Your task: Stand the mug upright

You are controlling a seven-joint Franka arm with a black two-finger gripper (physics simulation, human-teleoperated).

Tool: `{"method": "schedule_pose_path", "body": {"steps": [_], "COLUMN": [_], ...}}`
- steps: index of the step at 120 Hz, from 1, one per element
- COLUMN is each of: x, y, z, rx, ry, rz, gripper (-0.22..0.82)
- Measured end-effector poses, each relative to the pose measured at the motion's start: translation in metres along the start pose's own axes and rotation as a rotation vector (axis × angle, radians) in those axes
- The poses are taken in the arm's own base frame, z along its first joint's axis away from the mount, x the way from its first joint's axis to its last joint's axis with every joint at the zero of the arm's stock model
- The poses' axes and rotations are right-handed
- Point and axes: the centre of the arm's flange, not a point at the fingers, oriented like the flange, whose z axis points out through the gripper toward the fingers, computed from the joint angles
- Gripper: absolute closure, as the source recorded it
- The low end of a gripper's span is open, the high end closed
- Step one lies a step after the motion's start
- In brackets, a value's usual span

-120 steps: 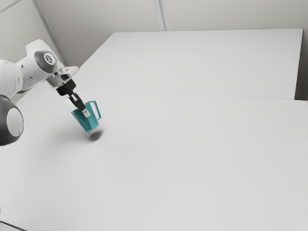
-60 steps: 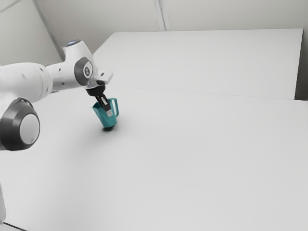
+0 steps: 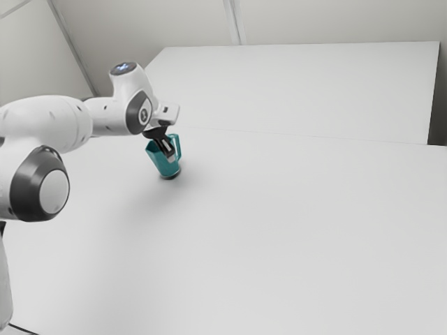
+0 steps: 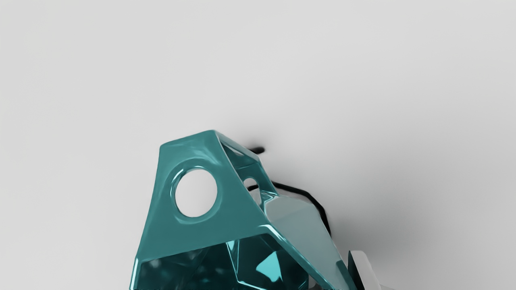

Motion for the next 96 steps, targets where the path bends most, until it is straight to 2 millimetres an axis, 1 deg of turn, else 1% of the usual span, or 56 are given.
{"method": "schedule_pose_path", "body": {"steps": [15, 32, 38, 47, 57, 69, 89, 93, 96], "x": [0.0, 0.004, 0.005, 0.006, 0.006, 0.004, 0.001, 0.0, -0.002], "y": [0.0, 0.003, 0.004, 0.004, 0.001, -0.006, -0.01, -0.01, -0.01], "z": [0.006, 0.005, 0.004, 0.002, -0.006, -0.031, -0.09, -0.106, -0.123], "rx": [0.005, 0.012, 0.013, 0.016, 0.023, 0.042, 0.059, 0.059, 0.057], "ry": [-0.004, -0.008, -0.008, -0.006, 0.001, 0.024, 0.066, 0.074, 0.081], "rz": [-0.018, -0.014, -0.014, -0.016, -0.021, -0.03, -0.04, -0.044, -0.048], "gripper": [0.77, 0.46, 0.36, 0.25, 0.17, 0.11, 0.05, 0.04, 0.04]}}
